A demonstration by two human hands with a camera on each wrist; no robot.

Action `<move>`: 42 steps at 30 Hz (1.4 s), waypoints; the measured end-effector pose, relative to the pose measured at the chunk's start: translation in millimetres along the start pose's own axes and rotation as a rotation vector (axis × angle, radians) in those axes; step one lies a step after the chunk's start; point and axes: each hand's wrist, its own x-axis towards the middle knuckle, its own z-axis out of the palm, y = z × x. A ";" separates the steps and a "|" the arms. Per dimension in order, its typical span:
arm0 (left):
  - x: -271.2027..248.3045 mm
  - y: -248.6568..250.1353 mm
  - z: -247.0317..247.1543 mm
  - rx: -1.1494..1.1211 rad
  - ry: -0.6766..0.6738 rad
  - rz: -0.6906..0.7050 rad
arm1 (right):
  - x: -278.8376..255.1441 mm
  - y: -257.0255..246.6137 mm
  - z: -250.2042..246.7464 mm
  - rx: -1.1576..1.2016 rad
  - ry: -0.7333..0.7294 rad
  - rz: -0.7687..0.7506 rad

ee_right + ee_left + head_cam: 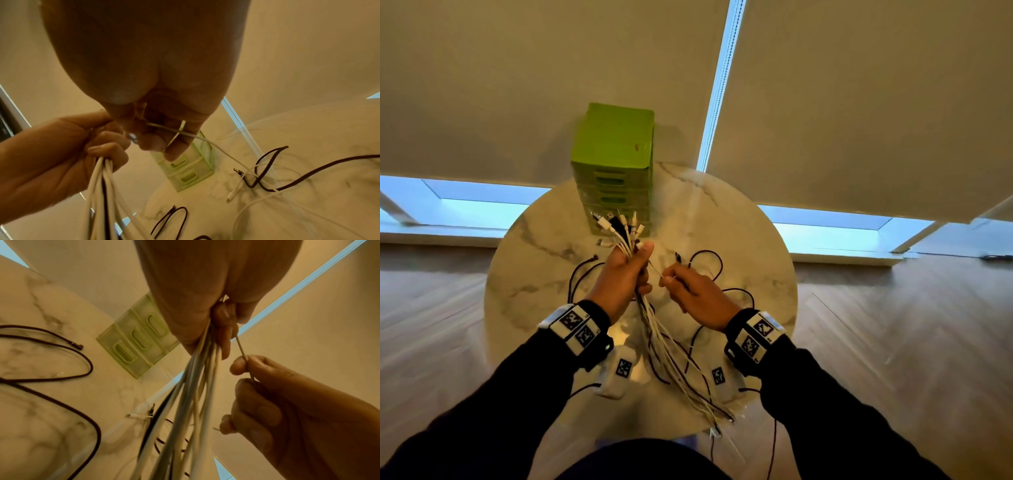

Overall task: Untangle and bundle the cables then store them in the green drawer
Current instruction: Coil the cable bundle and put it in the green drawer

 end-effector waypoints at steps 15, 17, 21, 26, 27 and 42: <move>-14.8 4.6 15.4 -0.052 0.072 0.031 | -23.2 -14.3 -1.8 -0.027 0.251 -0.028; -15.2 2.3 16.8 -0.064 0.072 0.008 | -19.6 -15.7 -8.7 -0.004 0.316 -0.029; -17.5 0.8 22.6 -0.052 0.052 -0.003 | -14.4 -21.5 -21.7 0.028 0.415 -0.025; -19.6 0.3 29.4 -0.069 0.028 -0.048 | -10.5 -25.5 -28.3 0.077 0.467 0.002; -20.7 1.4 30.9 -0.093 0.010 -0.059 | -12.4 -27.6 -25.0 0.036 0.395 -0.014; -20.3 -0.3 28.1 0.024 -0.022 -0.058 | -16.8 -36.0 3.1 -0.077 0.151 0.002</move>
